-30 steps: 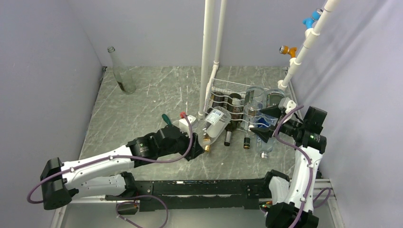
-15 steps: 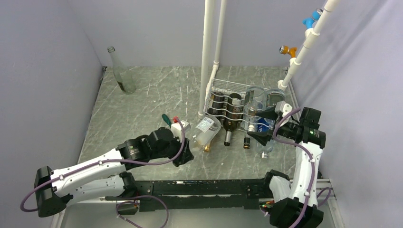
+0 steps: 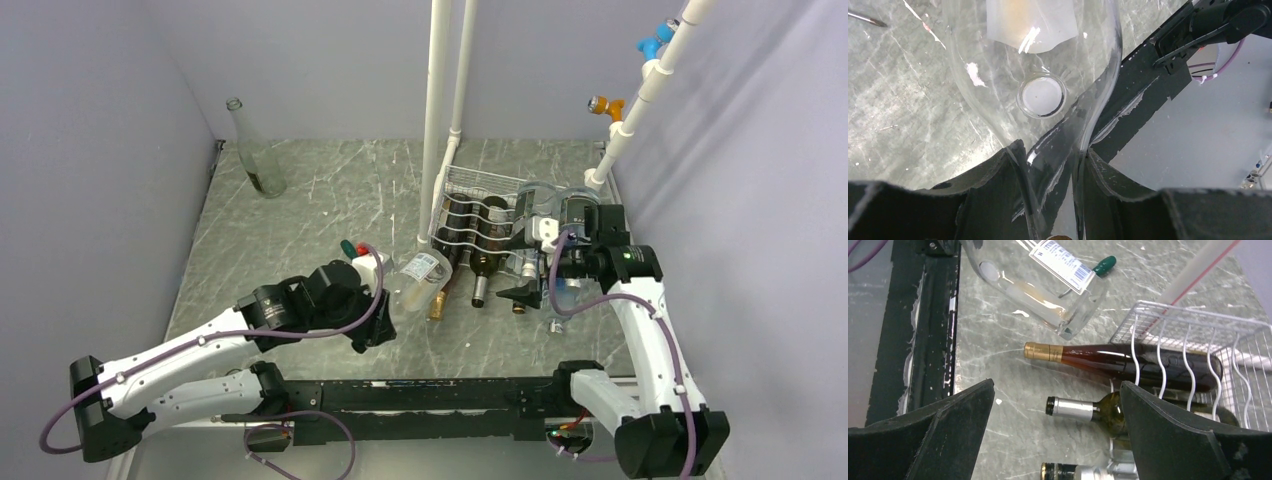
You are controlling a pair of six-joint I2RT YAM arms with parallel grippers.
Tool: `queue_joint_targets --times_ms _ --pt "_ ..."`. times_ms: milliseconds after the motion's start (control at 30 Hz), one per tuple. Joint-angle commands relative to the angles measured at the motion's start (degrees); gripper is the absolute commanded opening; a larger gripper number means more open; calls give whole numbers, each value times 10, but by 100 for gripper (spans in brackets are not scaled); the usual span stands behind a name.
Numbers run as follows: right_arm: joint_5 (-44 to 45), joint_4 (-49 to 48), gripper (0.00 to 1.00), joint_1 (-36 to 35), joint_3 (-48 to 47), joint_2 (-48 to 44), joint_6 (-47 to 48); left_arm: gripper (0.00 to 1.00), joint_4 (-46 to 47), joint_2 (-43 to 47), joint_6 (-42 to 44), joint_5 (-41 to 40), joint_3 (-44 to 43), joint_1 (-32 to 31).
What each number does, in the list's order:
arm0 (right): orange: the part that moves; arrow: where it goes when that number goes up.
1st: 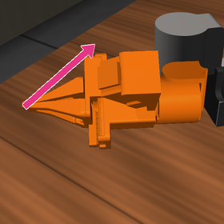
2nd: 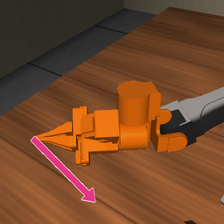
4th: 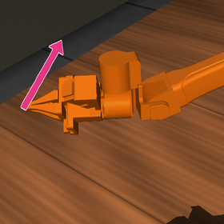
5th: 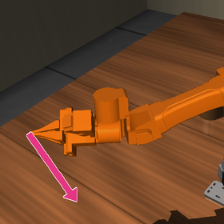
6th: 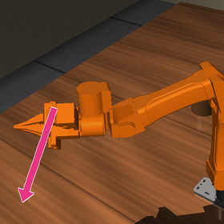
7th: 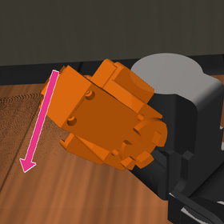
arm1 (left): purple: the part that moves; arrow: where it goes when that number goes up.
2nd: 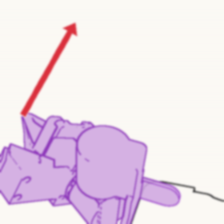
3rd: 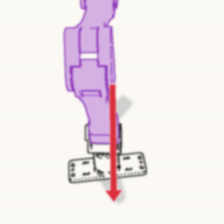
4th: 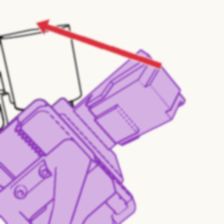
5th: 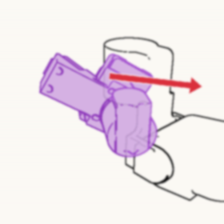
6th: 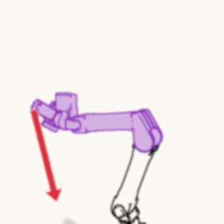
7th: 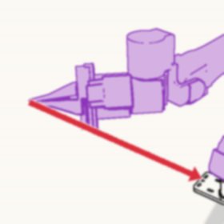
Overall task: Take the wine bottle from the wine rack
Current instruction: Pick up the wine bottle from the wine rack, then place the wine bottle at the center of the board.
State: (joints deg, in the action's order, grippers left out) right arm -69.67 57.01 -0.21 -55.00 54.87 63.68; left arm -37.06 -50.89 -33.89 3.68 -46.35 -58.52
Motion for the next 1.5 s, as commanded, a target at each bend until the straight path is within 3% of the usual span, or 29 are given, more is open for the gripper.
queue_joint_targets --times_ms 0,200,633,1100,1467 --pt "35 -12 100 -61 -39 22 58 0 102 14 0 16 -79 9" --pt "67 -68 100 -156 -40 63 70 0 50 -18 -25 62 -117 27" --pt "230 -281 100 -383 -11 144 -39 0 -51 -87 -64 153 -175 75" --pt "389 -444 99 -522 43 213 -96 0 -96 -86 -83 202 -176 115" --pt "394 -502 94 -535 81 247 -111 0 -80 -91 -93 218 -150 127"
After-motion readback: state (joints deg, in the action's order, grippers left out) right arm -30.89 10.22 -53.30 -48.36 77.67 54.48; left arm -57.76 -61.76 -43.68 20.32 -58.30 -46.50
